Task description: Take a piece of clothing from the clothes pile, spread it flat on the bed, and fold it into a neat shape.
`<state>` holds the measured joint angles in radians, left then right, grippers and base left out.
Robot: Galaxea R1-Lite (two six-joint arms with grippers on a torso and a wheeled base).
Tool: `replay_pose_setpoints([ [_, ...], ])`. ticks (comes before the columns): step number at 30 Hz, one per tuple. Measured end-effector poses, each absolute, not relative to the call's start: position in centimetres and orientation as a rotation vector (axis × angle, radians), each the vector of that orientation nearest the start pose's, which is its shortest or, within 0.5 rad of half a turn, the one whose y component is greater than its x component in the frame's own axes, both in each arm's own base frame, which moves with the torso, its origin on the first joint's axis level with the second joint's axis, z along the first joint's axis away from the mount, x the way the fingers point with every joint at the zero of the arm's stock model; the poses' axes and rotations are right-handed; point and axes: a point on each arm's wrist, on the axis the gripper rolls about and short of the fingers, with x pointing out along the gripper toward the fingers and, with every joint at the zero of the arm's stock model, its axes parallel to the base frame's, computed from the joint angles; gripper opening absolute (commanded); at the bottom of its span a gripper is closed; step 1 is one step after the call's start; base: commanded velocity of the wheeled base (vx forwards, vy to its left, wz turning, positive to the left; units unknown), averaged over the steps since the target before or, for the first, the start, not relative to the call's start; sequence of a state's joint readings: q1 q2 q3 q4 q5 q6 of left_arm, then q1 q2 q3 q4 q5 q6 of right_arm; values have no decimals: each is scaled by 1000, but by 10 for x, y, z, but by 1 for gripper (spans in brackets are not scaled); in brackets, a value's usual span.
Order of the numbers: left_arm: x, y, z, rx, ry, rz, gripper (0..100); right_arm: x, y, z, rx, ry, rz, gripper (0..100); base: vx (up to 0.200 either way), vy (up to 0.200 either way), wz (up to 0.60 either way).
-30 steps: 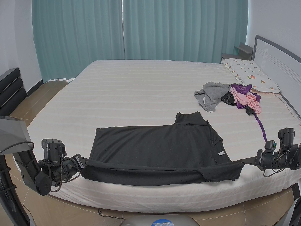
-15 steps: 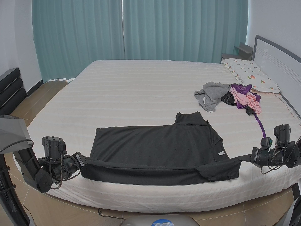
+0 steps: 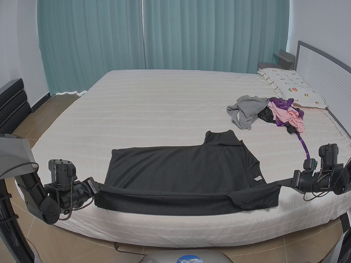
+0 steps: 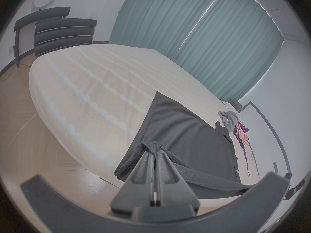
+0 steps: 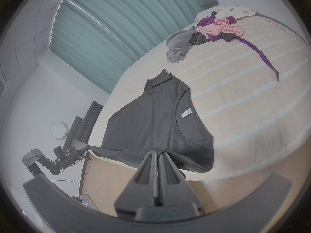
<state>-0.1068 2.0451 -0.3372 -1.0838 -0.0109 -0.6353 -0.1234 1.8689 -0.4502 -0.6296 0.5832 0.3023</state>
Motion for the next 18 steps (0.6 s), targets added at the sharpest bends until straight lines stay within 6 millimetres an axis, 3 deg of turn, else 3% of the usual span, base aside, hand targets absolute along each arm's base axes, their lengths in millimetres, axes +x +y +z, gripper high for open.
replay_pose_setpoints([
  [8,284,-29,17,-589,631,93,0,274,-21,49,559,817,323,0,0,0,0],
  [18,316,-28,-6,-622,633,116,0,308,-13,30,542,841,319,0,0,0,0],
])
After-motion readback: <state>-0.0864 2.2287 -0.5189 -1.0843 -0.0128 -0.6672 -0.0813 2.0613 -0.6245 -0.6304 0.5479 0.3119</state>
